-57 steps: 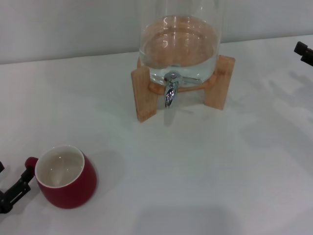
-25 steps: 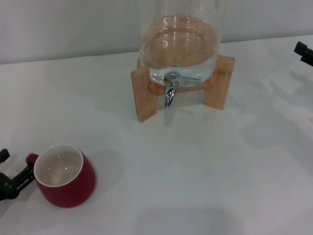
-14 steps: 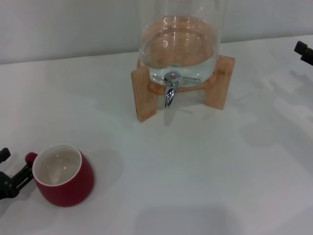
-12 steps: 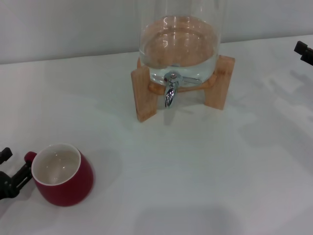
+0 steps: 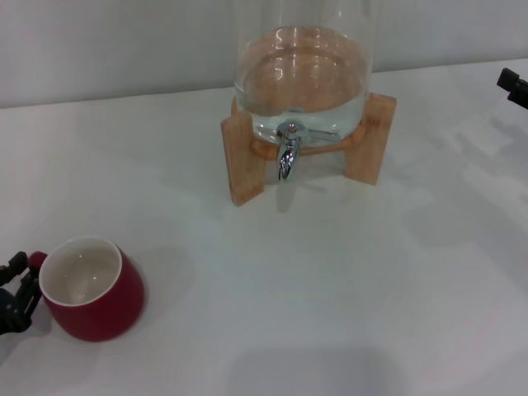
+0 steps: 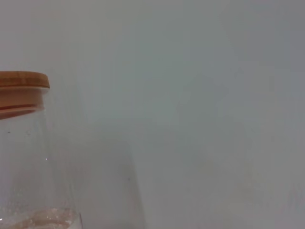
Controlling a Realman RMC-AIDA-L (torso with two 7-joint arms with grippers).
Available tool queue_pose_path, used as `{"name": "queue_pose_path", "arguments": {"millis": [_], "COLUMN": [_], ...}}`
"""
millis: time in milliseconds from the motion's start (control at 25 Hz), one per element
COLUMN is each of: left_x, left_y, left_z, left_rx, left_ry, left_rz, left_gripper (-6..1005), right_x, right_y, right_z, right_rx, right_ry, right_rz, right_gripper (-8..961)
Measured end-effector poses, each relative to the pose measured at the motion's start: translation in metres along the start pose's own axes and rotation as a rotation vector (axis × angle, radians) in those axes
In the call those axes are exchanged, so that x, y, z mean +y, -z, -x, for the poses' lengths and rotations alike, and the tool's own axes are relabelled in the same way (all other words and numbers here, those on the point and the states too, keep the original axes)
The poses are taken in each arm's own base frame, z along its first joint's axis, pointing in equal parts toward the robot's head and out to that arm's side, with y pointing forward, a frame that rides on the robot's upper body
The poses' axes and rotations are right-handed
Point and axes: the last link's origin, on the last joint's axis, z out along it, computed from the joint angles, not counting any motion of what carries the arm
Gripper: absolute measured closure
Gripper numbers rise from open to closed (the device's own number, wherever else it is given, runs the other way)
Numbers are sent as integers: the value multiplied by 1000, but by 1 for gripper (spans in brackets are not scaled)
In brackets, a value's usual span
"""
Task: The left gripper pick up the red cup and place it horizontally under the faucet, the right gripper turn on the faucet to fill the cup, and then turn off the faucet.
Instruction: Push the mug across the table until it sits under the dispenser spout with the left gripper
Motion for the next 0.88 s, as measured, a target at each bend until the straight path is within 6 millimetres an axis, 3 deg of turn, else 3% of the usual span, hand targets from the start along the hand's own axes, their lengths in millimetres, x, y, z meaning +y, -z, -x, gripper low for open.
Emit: {"name": "queue_pose_path", "arguments": {"millis": [480,880], "left_x": [1,0], "left_y": [0,-4], "left_z": [0,-12], "left_rx": [5,63], "left_ry": [4,23], "left_rz": [3,17], "left_gripper": [843,849], "right_x": [0,-1], "right_y": [1,3], "right_z": [0,-2], "right_rx": [1,4], "right_ry": [0,-3], "right_rz": [-1,-6], "right_gripper": [155,155]}}
